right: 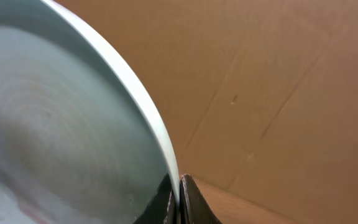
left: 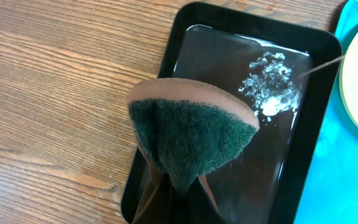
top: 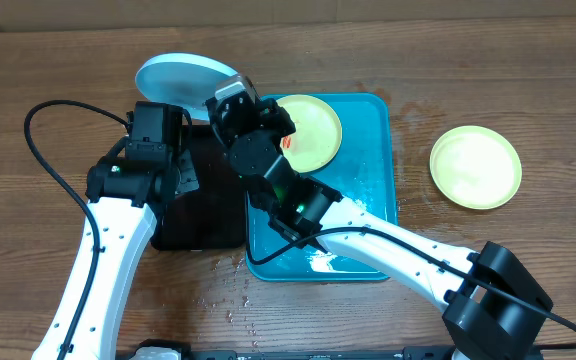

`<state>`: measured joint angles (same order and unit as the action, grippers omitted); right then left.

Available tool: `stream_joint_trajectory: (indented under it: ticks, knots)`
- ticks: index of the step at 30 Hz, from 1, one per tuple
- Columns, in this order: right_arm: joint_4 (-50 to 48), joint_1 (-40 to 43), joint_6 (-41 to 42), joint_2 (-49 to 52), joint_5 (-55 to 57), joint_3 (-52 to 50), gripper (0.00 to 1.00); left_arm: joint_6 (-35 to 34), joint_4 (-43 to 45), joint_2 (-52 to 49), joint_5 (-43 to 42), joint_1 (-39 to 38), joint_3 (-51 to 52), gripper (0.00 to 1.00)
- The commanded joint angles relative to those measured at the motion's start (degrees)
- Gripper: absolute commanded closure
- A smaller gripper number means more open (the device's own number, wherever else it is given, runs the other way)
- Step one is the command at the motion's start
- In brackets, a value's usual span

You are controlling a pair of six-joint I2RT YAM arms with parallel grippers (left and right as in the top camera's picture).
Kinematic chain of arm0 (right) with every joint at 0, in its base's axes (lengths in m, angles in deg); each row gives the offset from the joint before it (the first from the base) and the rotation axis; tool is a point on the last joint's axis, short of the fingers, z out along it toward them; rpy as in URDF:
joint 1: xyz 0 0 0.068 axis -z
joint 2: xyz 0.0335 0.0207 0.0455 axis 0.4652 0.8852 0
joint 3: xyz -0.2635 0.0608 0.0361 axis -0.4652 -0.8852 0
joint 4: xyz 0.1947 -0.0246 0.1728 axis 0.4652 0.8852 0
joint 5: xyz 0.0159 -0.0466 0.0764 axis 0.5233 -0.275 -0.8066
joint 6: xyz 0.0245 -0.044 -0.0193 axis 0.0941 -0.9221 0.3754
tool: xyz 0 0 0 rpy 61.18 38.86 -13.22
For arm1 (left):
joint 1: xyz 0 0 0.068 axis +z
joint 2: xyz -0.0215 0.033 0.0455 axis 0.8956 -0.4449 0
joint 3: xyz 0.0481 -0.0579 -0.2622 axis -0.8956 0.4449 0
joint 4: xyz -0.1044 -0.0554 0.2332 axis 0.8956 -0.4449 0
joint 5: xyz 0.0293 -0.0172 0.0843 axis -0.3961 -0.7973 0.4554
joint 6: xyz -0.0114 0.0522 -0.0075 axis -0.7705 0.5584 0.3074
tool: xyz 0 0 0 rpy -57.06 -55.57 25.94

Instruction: Clean dirty plates on tray and stack at the side

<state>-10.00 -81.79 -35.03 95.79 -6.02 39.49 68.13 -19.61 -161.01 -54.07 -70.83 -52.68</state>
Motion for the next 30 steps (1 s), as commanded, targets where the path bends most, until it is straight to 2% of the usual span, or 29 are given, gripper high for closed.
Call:
stream_joint_trajectory:
  ticks: [1, 10, 13, 17, 22, 26, 27, 30]
  knots:
    - [1.6, 0.9, 8.0, -1.6, 0.4, 1.4, 0.96, -0.9, 0.1, 0.1, 1.2, 0.2, -0.7, 0.96]
    - [20.3, 7.0, 35.5, -1.6, -19.4, 1.2, 0.96, -1.4, 0.1, 0.1, 0.7, 0.2, -0.7, 0.96]
    - [24.3, 10.0, 41.9, -1.6, -24.6, 1.2, 0.96, -1.4, 0.1, 0.1, 0.7, 0.2, -0.7, 0.96]
    - [27.3, 16.2, 45.3, -1.8, -32.9, 1.2, 0.96, -1.4, 0.1, 0.1, 0.7, 0.2, -0.7, 0.96]
    - [31.6, 27.3, 48.3, -2.0, -51.0, 1.2, 0.96, -1.4, 0.1, 0.1, 0.7, 0.2, -0.7, 0.96]
    - [38.2, 39.0, 48.9, -2.0, -63.0, 1.2, 0.96, -1.3, 0.1, 0.1, 0.7, 0.2, -0.7, 0.96]
    - [40.9, 44.4, 48.9, -2.0, -65.6, 1.2, 0.96, -1.3, 0.1, 0.1, 0.7, 0.2, -0.7, 0.96]
    - [44.6, 52.5, 48.9, -2.0, -68.3, 1.2, 0.96, -1.3, 0.1, 0.1, 0.7, 0.2, -0.7, 0.96]
